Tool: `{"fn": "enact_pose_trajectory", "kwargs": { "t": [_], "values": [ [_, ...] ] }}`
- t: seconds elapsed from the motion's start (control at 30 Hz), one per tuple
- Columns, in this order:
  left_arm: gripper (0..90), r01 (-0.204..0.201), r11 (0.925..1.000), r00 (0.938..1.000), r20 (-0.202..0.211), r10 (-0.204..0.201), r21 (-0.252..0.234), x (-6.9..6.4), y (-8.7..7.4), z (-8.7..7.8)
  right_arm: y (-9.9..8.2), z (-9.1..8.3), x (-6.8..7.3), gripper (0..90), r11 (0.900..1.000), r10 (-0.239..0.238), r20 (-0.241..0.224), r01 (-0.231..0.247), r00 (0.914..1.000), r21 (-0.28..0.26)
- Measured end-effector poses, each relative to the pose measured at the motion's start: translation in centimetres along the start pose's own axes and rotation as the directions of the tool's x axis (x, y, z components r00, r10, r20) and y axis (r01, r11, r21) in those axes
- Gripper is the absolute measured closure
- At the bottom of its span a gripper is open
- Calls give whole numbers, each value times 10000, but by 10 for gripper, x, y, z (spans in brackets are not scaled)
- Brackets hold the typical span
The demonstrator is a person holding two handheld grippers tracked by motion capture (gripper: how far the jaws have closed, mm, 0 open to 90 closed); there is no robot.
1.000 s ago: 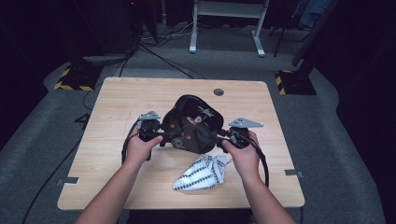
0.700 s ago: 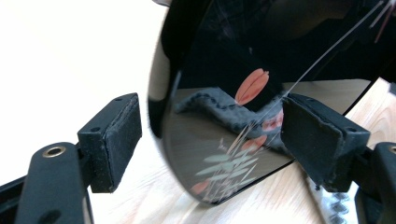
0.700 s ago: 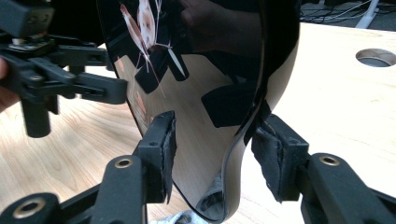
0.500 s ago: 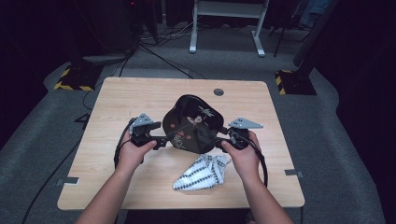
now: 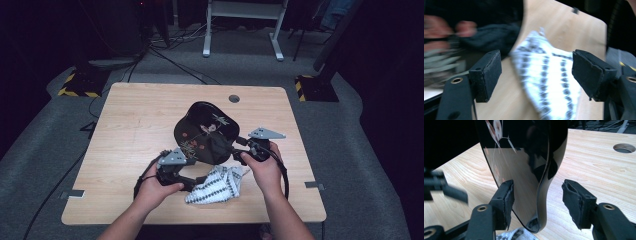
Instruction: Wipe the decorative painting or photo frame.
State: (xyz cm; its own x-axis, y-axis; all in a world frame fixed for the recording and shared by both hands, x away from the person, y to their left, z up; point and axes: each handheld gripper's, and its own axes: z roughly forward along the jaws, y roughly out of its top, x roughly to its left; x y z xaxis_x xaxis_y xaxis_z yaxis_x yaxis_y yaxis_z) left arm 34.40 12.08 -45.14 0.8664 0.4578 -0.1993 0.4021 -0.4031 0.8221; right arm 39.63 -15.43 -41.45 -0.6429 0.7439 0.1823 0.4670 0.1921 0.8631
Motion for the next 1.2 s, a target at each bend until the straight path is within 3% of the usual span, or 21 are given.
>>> {"fn": "enact_pose_trajectory", "kwargs": {
  "t": [0.13, 0.2, 0.27, 0.57, 0.7, 0.77, 0.87, 1.03, 1.2],
  "values": [
    [256, -156, 9989, 9994, 309, 143, 438, -9, -5, 19, 0, 0, 1, 434, 10000, 4, -79, -3, 10000, 32],
    [276, -72, 9992, 10000, 14, 71, 385, -13, -10, 26, 0, 0, 1, 434, 10000, 29, -98, -29, 9999, 23],
    [280, 129, 9978, 9999, 80, -135, 652, -16, -16, 36, 0, 1, 1, 434, 10000, 22, -116, -22, 9999, 23],
    [266, -103, 9927, 9999, -106, 116, 1201, -18, -27, 57, -1, 2, 1, 434, 10000, 38, -41, -38, 10000, 69],
    [257, -234, 9899, 9994, -230, 268, 1396, -20, -27, 60, -2, 1, 0, 433, 9998, -188, 387, 184, 9991, 105],
    [255, -238, 9881, 9992, -293, 286, 1519, -20, -27, 61, -1, 2, 0, 397, 9982, -591, 527, 593, 9969, -29],
    [255, -412, 9855, 9978, -454, 493, 1648, -23, -27, 62, -2, 5, 0, 339, 9966, -797, 500, 784, 9956, 272],
    [255, -497, 9842, 9966, -560, 601, 1701, -25, -27, 62, -3, 6, -1, 333, 9950, -908, 387, 890, 9951, 459],
    [254, -517, 9829, 9958, -658, 642, 1769, -26, -27, 63, -1, 1, -3, 337, 9991, -188, -100, 192, 9998, 389]
  ]
}}
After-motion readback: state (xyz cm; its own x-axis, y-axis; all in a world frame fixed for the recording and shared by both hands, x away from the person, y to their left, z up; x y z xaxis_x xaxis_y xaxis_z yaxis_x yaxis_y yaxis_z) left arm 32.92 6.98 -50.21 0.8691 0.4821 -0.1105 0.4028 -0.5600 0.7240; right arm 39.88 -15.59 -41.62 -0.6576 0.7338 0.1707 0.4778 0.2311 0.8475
